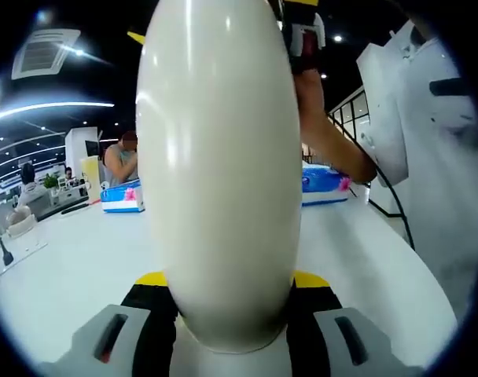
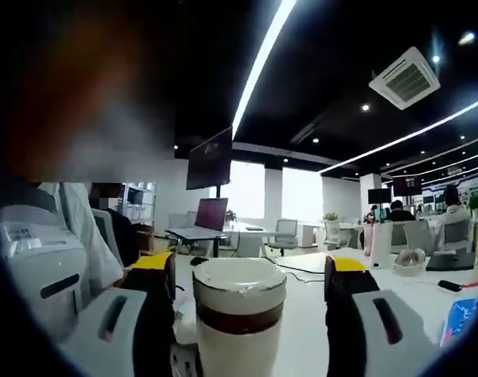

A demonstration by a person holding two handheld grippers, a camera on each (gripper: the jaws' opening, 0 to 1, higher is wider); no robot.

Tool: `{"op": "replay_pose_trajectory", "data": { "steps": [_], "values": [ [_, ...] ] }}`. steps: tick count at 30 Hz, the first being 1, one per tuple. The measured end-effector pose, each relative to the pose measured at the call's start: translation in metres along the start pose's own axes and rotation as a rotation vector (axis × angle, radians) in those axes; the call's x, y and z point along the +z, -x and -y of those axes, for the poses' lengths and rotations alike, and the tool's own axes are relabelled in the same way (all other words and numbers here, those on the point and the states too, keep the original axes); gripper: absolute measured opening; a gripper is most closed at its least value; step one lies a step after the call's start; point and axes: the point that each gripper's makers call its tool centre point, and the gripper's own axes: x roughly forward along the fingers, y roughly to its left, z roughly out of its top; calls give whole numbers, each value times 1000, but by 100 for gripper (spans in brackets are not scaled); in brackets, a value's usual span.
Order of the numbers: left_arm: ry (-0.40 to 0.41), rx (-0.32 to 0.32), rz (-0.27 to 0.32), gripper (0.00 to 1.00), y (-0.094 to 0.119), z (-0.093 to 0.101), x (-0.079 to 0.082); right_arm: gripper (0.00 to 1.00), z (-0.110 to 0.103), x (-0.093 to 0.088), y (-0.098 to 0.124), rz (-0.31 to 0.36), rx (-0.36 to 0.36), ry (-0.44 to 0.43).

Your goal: Grasp the water cup twist off the cup lid place the cup lid on the table

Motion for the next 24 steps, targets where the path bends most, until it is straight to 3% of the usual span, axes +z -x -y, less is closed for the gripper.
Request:
{"op": "replay_pose_trajectory", "data": {
  "steps": [4,7,10,24],
  "values": [
    [0,0,0,55,0,0,0,83,-5,1,-12,-52,56,37],
    [0,2,-1,55,0,0,0,91,-7,2,-21,-40,92,43],
    [0,3,-1,55,0,0,0,92,-12,-5,-23,-33,127,28],
    [0,1,-1,55,0,-1,0,95,-2,-13,-7,10,38,-49]
  ]
}}
